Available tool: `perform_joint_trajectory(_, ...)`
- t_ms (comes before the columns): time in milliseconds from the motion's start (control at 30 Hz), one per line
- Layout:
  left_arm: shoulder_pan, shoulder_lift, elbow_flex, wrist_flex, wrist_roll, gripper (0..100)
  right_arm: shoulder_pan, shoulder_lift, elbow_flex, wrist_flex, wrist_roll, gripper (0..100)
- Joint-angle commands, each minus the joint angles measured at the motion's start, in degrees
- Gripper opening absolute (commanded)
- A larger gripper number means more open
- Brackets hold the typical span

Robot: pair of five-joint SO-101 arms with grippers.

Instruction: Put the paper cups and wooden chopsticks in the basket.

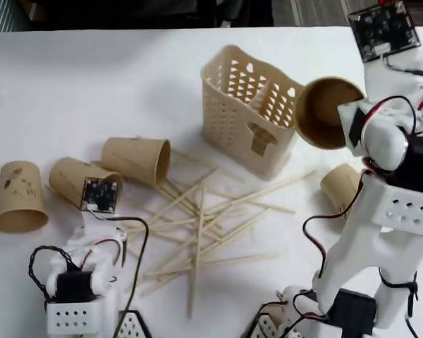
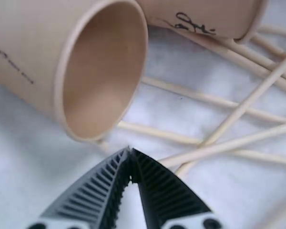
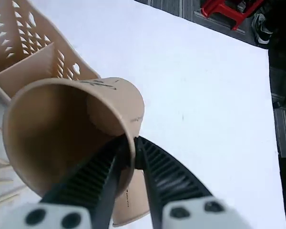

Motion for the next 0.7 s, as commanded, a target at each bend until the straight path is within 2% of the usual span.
perform_joint_trajectory(0, -0.31, 0.31, -0.18, 0.26, -0.44, 3, -2.59, 0.48, -2.29, 0.31, -1.76, 1.9)
perform_joint_trajectory(333, -0.31, 0.31, -0.18, 0.26, -0.44, 3, -9.36, -1.45, -8.53, 0.13, -4.92, 1.9)
perform_joint_trajectory(667, -0.31, 0.31, -0.18, 0.26, -0.44, 3, -9.27, 8.40, -8.70, -1.27, -7.21, 1.9)
